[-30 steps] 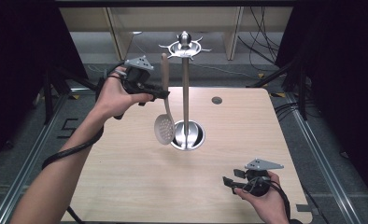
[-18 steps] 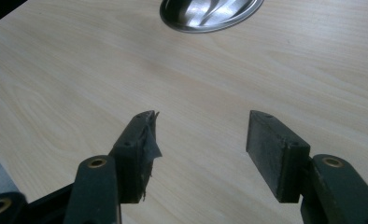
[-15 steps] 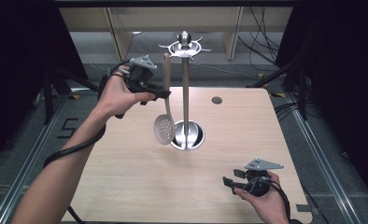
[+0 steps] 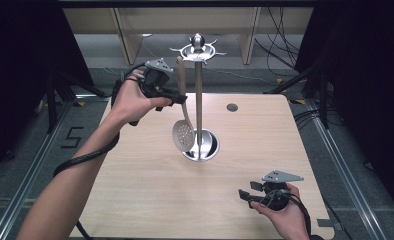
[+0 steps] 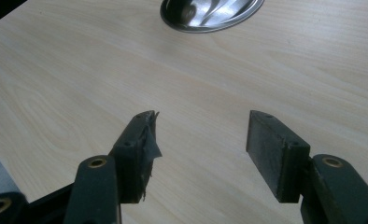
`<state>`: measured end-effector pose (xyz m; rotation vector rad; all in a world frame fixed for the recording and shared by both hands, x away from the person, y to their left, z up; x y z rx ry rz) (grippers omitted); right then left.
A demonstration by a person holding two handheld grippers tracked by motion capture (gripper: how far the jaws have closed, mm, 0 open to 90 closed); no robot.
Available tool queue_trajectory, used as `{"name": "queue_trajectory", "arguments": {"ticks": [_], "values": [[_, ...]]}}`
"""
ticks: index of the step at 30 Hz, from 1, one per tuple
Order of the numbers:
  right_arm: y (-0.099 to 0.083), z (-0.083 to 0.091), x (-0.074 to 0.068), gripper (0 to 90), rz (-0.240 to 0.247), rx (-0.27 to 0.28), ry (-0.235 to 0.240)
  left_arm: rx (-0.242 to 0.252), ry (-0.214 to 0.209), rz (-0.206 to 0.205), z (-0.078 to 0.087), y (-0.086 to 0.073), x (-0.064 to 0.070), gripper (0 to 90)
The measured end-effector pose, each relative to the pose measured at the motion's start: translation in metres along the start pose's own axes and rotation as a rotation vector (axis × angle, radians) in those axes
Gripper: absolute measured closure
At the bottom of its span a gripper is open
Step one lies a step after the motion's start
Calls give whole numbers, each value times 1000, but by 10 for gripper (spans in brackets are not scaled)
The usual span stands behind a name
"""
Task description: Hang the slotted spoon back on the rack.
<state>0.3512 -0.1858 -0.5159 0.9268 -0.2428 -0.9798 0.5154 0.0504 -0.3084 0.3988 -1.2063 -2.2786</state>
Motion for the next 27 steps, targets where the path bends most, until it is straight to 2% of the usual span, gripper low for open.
{"name": "queue_trajectory", "arguments": {"ticks": [4,10,12,14,15,16,17,20,21,24,26,27], "values": [[0,0,0,433,-2,-2,-1,12,7,4,-4,-2,1,745],[-1,-1,-2,433,-14,-5,19,71,33,0,-4,-5,2,729],[0,1,-1,433,-3,-4,2,115,39,-6,-3,-7,5,655],[0,1,0,433,0,-1,-10,143,53,-34,1,-15,7,593],[-1,1,-2,433,-30,0,1,161,63,-34,4,-20,9,583],[-1,2,-1,433,-18,-4,-12,176,73,-42,8,-27,10,567],[-2,2,-2,433,-36,-6,-9,187,82,-45,12,-35,11,547],[-1,2,-2,433,-23,-1,-7,211,108,-46,23,-67,12,495],[-1,0,-4,433,-32,14,9,214,119,-30,26,-80,12,487],[-2,2,-4,433,-45,-11,-3,226,132,22,32,-126,13,462],[-2,2,-2,433,-22,-8,-8,214,139,57,33,-160,15,456],[-2,1,-2,433,-34,-9,-5,211,140,81,33,-176,17,454]]}}
Point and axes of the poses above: each handheld gripper's, and its own axes: z roughly backward along the jaws, y roughly out of its top, x roughly to its right, the point moved 9 cm from there along -z, roughly forward along the jaws, and after that the axes turned 3 degrees about x, right-handed, at the moved point
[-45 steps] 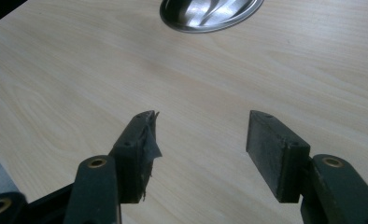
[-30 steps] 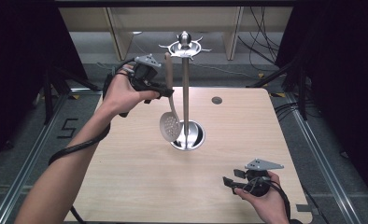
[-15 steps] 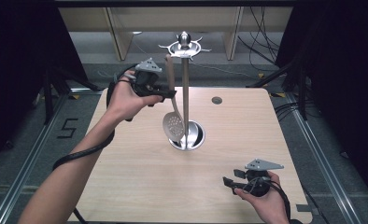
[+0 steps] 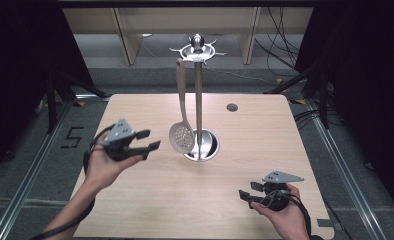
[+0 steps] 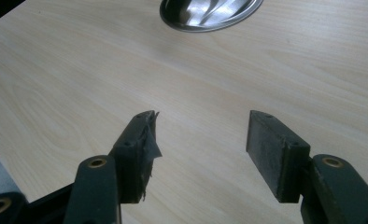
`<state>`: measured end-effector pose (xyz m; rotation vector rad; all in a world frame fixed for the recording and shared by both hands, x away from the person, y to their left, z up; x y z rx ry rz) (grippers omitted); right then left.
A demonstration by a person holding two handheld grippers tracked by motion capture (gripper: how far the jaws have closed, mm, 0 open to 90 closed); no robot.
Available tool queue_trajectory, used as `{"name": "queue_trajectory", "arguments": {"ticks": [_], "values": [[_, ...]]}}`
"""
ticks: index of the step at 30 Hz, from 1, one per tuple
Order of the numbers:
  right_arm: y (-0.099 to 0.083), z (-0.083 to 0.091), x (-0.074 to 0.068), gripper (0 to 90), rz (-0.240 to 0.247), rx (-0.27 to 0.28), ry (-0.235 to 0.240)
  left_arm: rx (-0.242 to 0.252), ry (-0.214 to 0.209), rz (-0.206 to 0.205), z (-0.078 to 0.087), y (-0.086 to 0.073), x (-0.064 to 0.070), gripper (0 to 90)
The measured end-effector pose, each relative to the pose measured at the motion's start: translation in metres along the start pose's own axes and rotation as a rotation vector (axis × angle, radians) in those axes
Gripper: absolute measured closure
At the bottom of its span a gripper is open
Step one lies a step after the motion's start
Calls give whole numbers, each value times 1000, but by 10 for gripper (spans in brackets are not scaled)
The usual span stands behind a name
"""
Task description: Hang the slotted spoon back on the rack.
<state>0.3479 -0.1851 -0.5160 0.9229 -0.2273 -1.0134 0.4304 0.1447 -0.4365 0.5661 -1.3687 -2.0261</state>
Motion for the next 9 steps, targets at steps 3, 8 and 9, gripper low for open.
{"name": "queue_trajectory", "arguments": {"ticks": [3,8,9], "values": [[-1,-1,-1,431,-4,-4,12,-14,35,58,9,-46,4,453],[0,-3,-2,421,-3,-1,12,-89,54,103,21,-83,15,365],[0,-3,2,417,28,-2,4,-87,56,99,23,-82,17,358]]}}
Point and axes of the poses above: each handheld gripper's, and its own axes: z roughly backward along the jaws, y roughly out of its top, x roughly to its right, the point moved 9 cm from there along -z, roughly forward along the jaws, and after that the axes turned 3 degrees about x, right-handed, at the moved point
